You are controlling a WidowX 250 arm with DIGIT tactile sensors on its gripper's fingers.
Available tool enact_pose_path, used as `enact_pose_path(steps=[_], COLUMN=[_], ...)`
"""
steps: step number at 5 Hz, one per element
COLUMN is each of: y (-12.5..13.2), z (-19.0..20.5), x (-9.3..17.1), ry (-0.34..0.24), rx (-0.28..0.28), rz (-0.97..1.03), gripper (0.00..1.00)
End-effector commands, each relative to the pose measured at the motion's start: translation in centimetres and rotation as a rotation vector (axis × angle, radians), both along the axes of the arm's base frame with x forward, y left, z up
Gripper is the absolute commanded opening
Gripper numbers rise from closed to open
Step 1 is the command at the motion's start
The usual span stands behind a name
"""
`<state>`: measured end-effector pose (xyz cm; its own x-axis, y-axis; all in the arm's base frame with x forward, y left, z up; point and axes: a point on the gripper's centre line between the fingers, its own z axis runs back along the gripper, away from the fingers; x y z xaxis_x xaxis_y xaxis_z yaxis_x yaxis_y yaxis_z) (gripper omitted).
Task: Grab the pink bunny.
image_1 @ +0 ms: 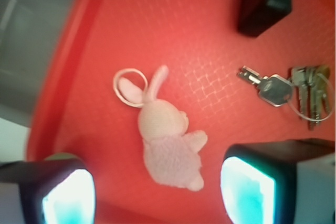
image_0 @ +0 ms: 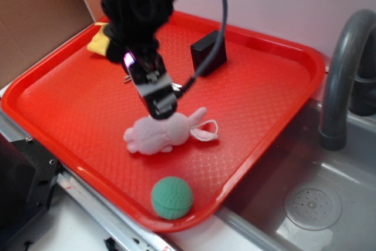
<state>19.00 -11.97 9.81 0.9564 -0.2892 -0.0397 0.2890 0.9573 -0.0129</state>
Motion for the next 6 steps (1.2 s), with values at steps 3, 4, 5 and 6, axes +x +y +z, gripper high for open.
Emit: enact_pose_path(steps=[3, 4, 5, 6], y=[1.2, 1.4, 1.5, 2.3], z=[-8.0, -8.0, -7.3, -3.9], x=[-0.1, 0.0, 0.0, 1.6], ry=[0.202, 0.191, 0.165, 0.096], rx=[0.098, 0.11, 0.108, 0.068], rz=[0.021, 0.029, 0.048, 0.083], gripper=[1.0, 0.0, 0.0, 0.0])
